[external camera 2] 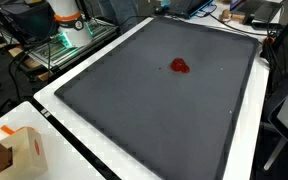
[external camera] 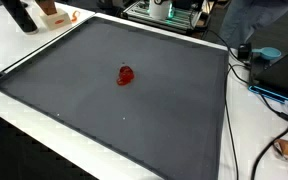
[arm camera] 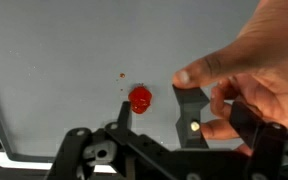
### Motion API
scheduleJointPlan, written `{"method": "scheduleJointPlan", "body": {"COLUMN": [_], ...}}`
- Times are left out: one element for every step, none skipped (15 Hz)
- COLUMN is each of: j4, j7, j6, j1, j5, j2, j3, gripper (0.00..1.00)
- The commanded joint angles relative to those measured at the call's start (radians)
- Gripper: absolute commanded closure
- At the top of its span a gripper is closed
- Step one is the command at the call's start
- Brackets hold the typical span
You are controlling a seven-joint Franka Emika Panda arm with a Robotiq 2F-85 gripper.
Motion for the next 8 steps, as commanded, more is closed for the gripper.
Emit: {"method": "scheduleJointPlan", "body": {"j4": [0.002,0.000,0.000,-0.002,-0.002,-0.002,-0.002,-0.003], "j7": [0.003,0.007,0.002,-0.007,-0.012,-0.019,-0.021,-0.024], "j6": [-0.003,0.003,0.004,0.009,0.009,0.011,0.012,0.013], "j1": [0.005,0.005,0.006,0.009,0.010,0.011,0.011,0.011], "j5": [-0.003,-0.001,0.001,0.011,0.012,0.013,0.014,0.014], "j2": [0.001,0.000,0.000,0.000,0.002,0.003,0.003,0.003], "j3": [-0.005,-0.005,-0.007,-0.015,-0.017,-0.021,-0.024,-0.026], "gripper": [0.00,0.00,0.00,0.00,0.00,0.25,0.25,0.34]}}
